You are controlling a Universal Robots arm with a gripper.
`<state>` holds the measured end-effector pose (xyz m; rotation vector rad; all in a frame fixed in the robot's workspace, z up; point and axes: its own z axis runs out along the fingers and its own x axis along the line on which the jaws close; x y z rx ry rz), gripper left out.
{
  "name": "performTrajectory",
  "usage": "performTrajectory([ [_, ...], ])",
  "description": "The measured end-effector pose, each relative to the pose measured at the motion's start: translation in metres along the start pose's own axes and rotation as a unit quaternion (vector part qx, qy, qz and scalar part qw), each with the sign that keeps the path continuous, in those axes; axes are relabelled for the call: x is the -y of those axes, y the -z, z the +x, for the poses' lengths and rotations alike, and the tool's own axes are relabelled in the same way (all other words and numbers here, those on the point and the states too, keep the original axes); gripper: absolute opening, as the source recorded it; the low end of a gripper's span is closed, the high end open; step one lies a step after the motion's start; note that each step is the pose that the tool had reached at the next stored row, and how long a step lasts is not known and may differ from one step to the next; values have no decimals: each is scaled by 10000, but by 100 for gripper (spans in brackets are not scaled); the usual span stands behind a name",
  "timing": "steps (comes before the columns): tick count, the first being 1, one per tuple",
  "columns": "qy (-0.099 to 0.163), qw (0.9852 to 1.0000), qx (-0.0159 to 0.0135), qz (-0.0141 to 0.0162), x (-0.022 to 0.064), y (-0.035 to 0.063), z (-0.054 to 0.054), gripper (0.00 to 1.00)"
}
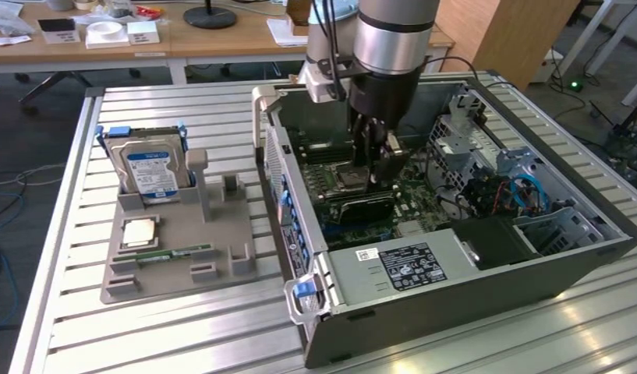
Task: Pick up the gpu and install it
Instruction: 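Insert the gpu into the slot, then press down on the gpu until it lock into place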
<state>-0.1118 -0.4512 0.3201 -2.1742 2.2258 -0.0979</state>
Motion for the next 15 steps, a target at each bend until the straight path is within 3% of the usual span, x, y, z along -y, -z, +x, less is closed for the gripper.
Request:
performTrajectory([
  [4, 0, 10000, 1, 20, 5, 79, 2, 57],
  [15, 0, 10000, 1, 19, 5, 80, 2, 57],
])
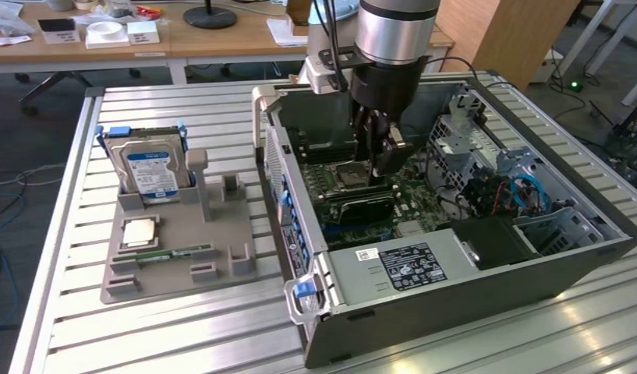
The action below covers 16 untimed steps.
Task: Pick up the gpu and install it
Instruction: 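Press down on the gpu until it lock into place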
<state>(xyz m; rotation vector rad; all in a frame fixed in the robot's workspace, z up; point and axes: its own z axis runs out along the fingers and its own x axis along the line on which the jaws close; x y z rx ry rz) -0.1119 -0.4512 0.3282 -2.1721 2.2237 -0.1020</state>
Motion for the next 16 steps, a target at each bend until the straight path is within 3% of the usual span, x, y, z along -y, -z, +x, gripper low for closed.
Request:
performTrajectory([
  [6, 0, 10000, 0, 0, 0, 0, 0, 55],
  [7, 0, 10000, 0, 0, 0, 0, 0, 49],
  [10, 0, 10000, 0, 0, 0, 0, 0, 43],
  [16, 0, 10000, 0, 0, 0, 0, 0, 13],
])
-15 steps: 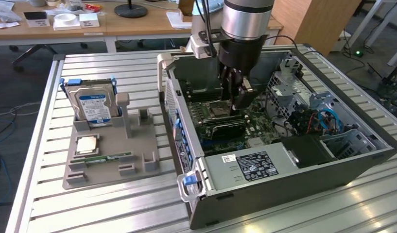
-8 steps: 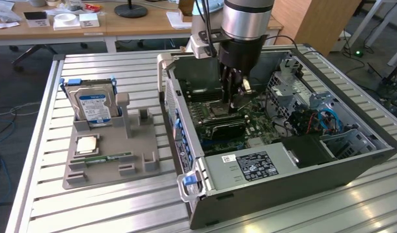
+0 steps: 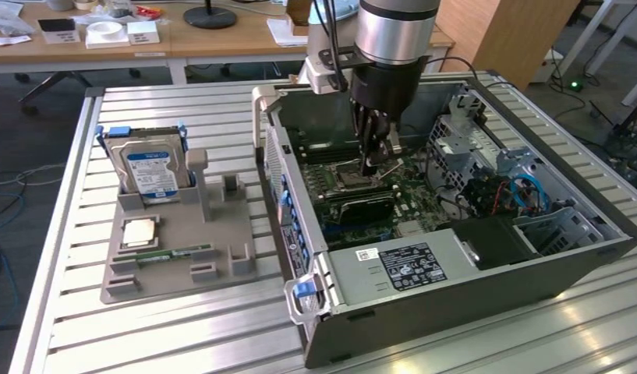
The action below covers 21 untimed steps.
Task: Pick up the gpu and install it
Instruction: 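Press down on the gpu until it lock into place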
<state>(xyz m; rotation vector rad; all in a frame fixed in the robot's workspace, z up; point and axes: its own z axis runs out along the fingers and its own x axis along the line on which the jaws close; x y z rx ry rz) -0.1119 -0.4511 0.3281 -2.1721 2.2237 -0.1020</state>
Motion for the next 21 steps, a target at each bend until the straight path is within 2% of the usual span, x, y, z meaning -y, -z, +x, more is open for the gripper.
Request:
performTrajectory([
  [2, 0, 10000, 0, 0, 0, 0, 0, 11],
  [10, -2, 10000, 1, 0, 0, -5, 0, 11],
  [21, -107, 9999, -6, -3, -13, -193, -4, 11],
])
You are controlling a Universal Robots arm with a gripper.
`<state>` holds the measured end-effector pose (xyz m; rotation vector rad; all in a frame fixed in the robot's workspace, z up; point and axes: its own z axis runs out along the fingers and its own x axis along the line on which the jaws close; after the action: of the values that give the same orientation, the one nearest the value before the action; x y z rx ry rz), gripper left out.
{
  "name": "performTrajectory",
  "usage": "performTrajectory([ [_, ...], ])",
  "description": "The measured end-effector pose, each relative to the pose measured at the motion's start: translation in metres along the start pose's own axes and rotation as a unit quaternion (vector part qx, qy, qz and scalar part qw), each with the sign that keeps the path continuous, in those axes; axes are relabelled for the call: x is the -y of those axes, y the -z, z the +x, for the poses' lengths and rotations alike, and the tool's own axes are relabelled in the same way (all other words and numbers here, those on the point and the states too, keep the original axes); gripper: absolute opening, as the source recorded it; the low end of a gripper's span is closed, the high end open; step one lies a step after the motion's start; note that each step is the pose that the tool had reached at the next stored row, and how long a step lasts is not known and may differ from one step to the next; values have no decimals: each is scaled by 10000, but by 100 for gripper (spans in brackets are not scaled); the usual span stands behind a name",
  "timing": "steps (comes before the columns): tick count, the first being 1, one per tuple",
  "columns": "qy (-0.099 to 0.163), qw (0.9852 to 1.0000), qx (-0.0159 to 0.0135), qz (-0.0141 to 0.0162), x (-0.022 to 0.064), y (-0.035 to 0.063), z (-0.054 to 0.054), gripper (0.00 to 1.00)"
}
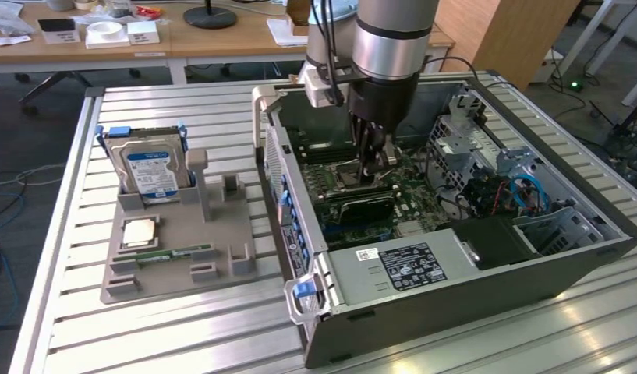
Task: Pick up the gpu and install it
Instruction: 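Press down on the gpu until it lock into place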
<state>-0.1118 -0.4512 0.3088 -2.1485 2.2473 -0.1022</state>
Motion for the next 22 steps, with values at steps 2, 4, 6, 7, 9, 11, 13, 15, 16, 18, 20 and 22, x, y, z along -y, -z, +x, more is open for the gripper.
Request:
performTrajectory([
  [2, -8, 10000, 0, 0, -2, -26, -1, 11],
  [4, -9, 10000, -1, 0, -2, -29, -1, 11],
  [6, -9, 10000, -1, -1, -2, -29, -1, 11],
  [7, -9, 10000, -1, 0, -2, -31, -1, 11],
  [9, -10, 10000, 1, 1, -4, -54, -2, 11],
  [11, -9, 10000, 0, 0, -5, -81, -2, 11],
  [13, -9, 10000, 0, 0, -7, -102, -3, 11],
  [15, -10, 10000, 0, 0, -8, -121, -3, 11],
  [16, -9, 10000, -1, 0, -8, -124, -4, 11],
  [18, -9, 10000, -1, -1, -9, -124, -3, 11],
  [20, -10, 10000, 0, 0, -9, -129, -7, 11],
  [22, -11, 10000, 0, 0, -11, -132, -14, 11],
])
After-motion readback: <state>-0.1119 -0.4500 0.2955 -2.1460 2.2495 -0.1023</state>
